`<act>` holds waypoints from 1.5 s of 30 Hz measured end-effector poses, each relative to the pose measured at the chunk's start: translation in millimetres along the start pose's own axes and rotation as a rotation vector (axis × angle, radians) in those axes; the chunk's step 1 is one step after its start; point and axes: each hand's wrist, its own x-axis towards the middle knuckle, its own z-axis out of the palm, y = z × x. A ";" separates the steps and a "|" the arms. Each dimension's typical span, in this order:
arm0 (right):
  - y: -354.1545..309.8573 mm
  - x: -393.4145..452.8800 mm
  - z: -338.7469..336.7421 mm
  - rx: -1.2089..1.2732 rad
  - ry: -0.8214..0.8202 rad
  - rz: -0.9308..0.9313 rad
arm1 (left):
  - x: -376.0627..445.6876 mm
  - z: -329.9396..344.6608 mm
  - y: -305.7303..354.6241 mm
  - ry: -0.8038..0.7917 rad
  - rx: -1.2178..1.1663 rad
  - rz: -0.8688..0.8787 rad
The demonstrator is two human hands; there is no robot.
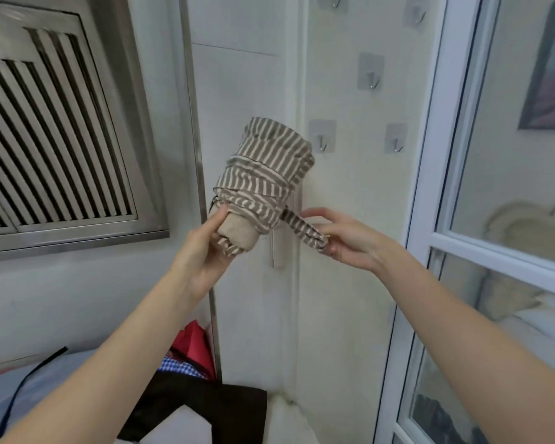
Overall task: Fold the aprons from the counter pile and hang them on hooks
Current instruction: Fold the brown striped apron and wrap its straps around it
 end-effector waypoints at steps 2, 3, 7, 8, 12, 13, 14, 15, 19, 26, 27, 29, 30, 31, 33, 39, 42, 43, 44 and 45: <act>-4.9 2.1 5.3 0.172 -0.020 -0.023 | 1.8 0.7 -2.3 0.035 -0.064 0.001; -6.3 1.7 8.6 0.210 -0.068 0.003 | 1.6 -0.3 -4.3 0.041 -0.065 0.002; -4.9 2.5 22.9 -0.181 -0.162 0.132 | 0.2 -8.2 -15.4 0.072 0.017 0.006; -4.0 3.6 26.9 -0.242 -0.122 0.135 | -0.9 -8.7 -19.7 0.088 0.041 0.020; 2.6 13.1 29.1 -0.188 0.093 0.081 | -3.8 -10.2 -40.7 0.144 0.195 0.067; 4.1 14.6 27.6 -0.183 0.119 0.064 | -5.2 -10.1 -45.1 0.150 0.290 0.070; 4.6 14.9 26.0 -0.205 0.130 0.050 | -7.3 -9.2 -48.3 0.148 0.390 0.069; 3.4 14.0 25.0 -0.234 0.125 0.037 | -7.3 -9.5 -50.7 0.140 0.483 0.072; -6.6 8.9 17.9 -0.218 0.046 0.021 | -3.4 -12.2 -50.7 0.027 0.715 0.037; -25.6 3.9 -3.6 -0.427 0.033 0.056 | 13.3 7.9 -0.3 -0.092 0.548 0.053; -33.1 3.9 -8.8 -0.475 0.044 0.052 | 17.4 16.1 5.5 -0.089 0.583 0.055; -49.0 3.3 -20.1 -0.516 0.079 0.043 | 25.7 31.8 10.9 -0.068 0.691 0.055; -58.2 2.5 -26.9 -0.505 0.088 0.036 | 30.1 40.5 11.9 -0.059 0.727 0.059; -67.8 1.6 -35.9 -0.466 0.089 0.024 | 36.0 49.1 12.1 -0.054 0.738 0.072; -85.2 1.3 -51.6 -0.329 0.099 -0.026 | 46.3 63.6 11.0 -0.033 0.698 0.094; -125.5 6.3 -70.9 -0.366 0.361 -0.158 | 72.7 111.8 -16.2 -0.123 0.781 0.170; -130.7 8.8 -94.3 -0.352 0.516 -0.174 | 83.7 128.7 -38.6 -0.158 0.860 0.221; -130.7 9.6 -102.7 -0.308 0.575 -0.172 | 87.4 133.3 -47.8 -0.174 0.888 0.237; -131.5 11.3 -111.8 -0.262 0.630 -0.169 | 92.7 139.7 -57.9 -0.186 0.911 0.255; -131.6 12.6 -117.8 -0.221 0.674 -0.169 | 96.9 145.8 -67.5 -0.184 0.930 0.273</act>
